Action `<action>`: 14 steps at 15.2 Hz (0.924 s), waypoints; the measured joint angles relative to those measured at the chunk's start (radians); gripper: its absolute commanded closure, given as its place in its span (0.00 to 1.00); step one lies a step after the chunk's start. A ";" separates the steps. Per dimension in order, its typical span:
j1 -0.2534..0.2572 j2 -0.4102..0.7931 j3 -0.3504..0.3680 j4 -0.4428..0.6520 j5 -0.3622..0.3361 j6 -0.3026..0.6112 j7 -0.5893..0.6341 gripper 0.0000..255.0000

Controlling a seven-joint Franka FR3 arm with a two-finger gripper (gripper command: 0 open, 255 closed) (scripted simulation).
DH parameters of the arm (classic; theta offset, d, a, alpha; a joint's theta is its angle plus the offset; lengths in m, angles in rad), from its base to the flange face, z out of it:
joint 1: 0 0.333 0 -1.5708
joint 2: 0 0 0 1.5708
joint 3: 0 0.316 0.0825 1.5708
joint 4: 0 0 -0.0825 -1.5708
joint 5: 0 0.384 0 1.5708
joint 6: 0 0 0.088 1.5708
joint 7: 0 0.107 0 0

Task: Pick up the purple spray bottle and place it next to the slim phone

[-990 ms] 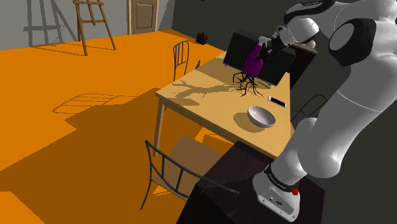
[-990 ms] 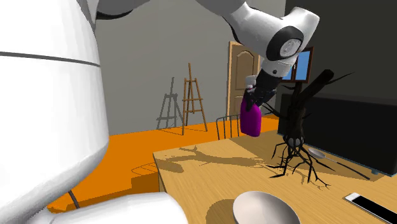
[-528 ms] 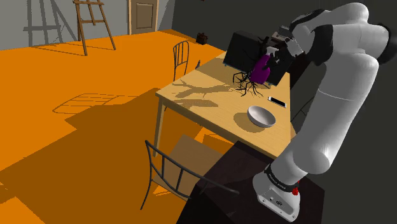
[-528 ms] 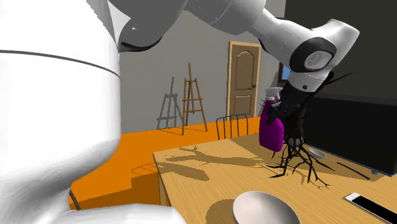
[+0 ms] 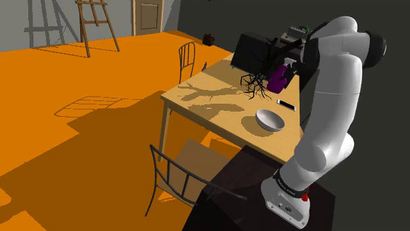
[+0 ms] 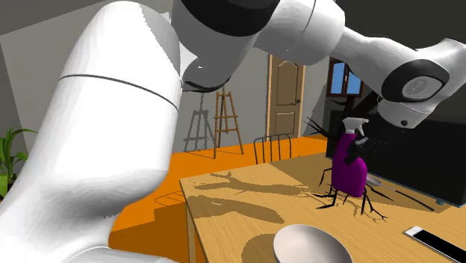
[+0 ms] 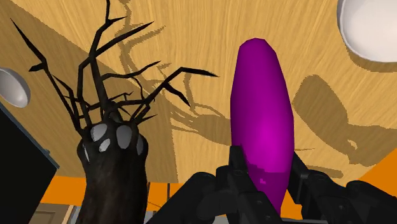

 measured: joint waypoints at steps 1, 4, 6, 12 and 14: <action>-0.047 0.031 0.016 0.024 0.018 -0.016 -0.023 1.00; -0.159 0.109 0.055 0.092 0.060 -0.053 -0.072 1.00; -0.229 0.155 0.076 0.139 0.082 -0.077 -0.099 1.00; -0.449 0.321 0.150 0.350 0.149 -0.148 -0.138 1.00; -0.457 0.335 0.157 0.343 0.157 -0.138 -0.156 1.00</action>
